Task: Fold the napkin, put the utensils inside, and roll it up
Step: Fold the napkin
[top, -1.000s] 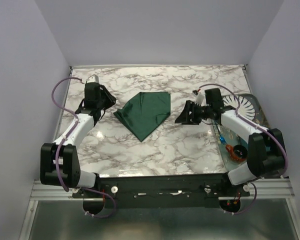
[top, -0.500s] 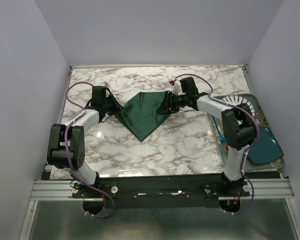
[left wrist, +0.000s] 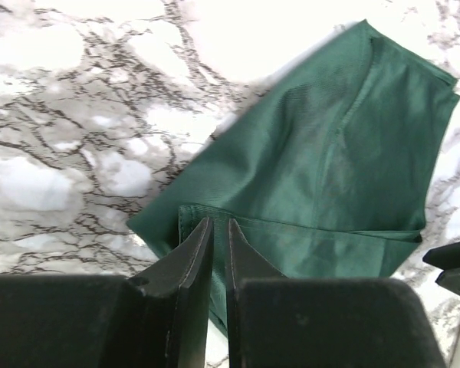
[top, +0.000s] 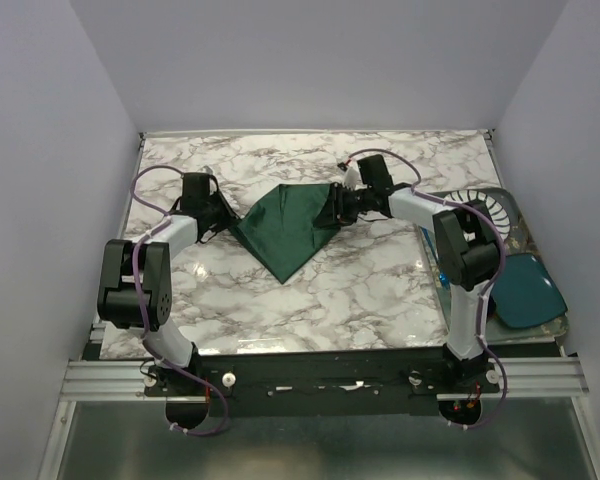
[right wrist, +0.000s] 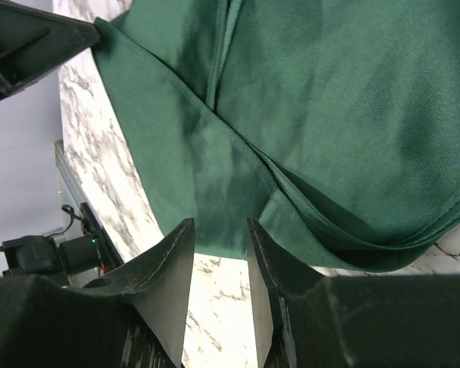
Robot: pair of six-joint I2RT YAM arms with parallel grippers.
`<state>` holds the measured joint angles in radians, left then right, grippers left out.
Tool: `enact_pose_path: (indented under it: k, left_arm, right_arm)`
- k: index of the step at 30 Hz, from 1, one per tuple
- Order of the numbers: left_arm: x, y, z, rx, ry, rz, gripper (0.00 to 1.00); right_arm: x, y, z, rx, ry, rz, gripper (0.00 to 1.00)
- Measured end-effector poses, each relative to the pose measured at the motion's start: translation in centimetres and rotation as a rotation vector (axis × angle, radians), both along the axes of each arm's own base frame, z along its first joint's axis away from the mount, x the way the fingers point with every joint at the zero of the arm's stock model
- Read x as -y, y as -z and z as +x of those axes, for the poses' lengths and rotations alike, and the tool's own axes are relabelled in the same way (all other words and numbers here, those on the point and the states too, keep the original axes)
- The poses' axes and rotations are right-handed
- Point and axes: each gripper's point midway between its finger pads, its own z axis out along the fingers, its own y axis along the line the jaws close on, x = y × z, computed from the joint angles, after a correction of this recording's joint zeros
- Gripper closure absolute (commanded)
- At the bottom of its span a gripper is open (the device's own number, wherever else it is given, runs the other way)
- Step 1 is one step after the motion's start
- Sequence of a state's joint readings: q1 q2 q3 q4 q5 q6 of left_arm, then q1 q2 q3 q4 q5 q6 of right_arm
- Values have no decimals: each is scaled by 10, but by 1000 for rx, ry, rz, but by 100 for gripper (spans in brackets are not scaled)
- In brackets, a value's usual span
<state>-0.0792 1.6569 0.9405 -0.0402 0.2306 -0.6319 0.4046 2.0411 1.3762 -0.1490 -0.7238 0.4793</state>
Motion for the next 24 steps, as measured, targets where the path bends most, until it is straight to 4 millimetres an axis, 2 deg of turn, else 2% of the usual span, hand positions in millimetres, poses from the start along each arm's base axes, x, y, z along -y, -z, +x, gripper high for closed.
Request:
enact_pose_path:
  k: [6,9,14,20,22,24]
  left_arm:
    - [-9,15,-3,-35,-6,58,81]
    - [-12,17,-3,-51,-8,75,81]
    - [-14,10,7,-34,-10,95,80]
    - [-16,6,9,-31,-2,125,76]
    - [-14,-2,11,-17,4,132,74]
    - [-10,-13,9,4,12,128,73]
  right_arm:
    - [6,23,0,-36,10,-30,59]
    - [10,26,3,-29,20,-42,59]
    - [18,34,11,-5,47,-85,59]
    - [27,45,16,2,67,-145,58]
    - [29,45,17,10,69,-158,56]
    - [32,44,17,14,73,-173,50]
